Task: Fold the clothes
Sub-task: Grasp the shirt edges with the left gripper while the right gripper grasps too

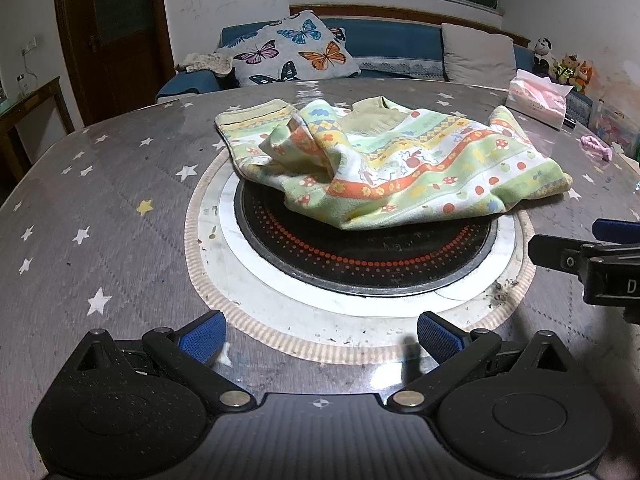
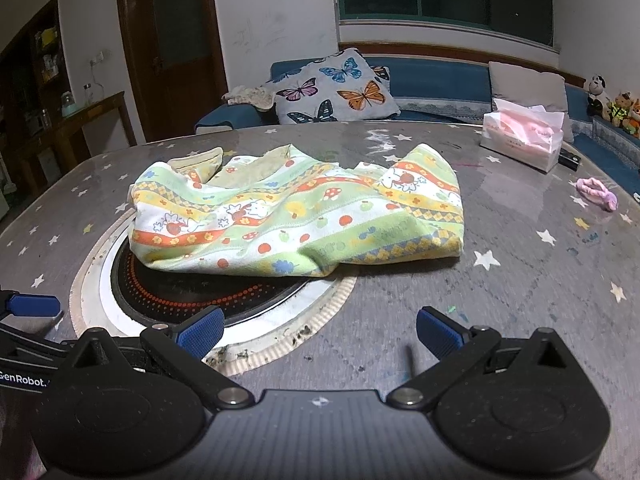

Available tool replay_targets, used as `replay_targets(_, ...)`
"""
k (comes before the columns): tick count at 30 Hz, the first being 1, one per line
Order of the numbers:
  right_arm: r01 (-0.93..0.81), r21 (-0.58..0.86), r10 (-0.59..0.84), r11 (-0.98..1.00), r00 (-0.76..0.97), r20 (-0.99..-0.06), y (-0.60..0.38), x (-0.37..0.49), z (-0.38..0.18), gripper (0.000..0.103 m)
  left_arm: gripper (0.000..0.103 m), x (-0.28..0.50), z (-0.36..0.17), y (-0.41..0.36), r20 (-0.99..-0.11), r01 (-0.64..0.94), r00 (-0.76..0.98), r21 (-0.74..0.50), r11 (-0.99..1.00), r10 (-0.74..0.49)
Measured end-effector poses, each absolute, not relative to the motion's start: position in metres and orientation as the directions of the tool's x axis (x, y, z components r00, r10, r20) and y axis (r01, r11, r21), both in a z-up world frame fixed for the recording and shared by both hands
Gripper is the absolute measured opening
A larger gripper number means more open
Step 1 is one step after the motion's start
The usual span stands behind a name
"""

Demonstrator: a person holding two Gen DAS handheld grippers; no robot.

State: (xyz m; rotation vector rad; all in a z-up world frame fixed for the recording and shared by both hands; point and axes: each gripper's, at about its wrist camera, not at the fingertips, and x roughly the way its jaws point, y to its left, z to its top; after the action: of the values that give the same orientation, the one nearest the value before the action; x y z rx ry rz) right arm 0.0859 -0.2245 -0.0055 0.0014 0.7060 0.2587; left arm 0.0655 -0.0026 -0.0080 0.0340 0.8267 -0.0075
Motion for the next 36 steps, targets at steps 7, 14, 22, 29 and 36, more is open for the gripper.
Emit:
replay_targets(7,-0.239,0.09,0.24,0.967,0.727,-0.643,-0.223,0.093,-0.005,0.103,0.103,0.071,-0.009,-0.003,-0.742,0.02,0.671,0.031,0.999,0.009)
replay_targets(14,-0.239,0.095,0.243,0.966,0.721,-0.649,-0.224,0.098,-0.007,0.103,0.103,0.075,-0.007,-0.005,-0.742,0.022,0.67,0.035,0.999,0.011)
replay_targets(22,-0.25,0.092,0.248,0.964,0.716,-0.653,-0.224,0.104,-0.007,0.103,0.103,0.078,-0.005,-0.005,-0.739,0.028,0.673,0.042,0.999,0.012)
replay_targets(29,-0.3,0.083,0.281,0.95,0.712,-0.644,-0.223,0.121,0.01,0.103,0.103,0.08,0.02,0.004,-0.69,0.049,0.724,0.056,0.997,0.004)
replay_targets(36,-0.346,0.072,0.312,0.935,0.711,-0.63,-0.219,0.161,0.03,0.102,0.1,0.103,0.054,0.018,-0.612,0.067,0.791,0.08,0.995,-0.004)
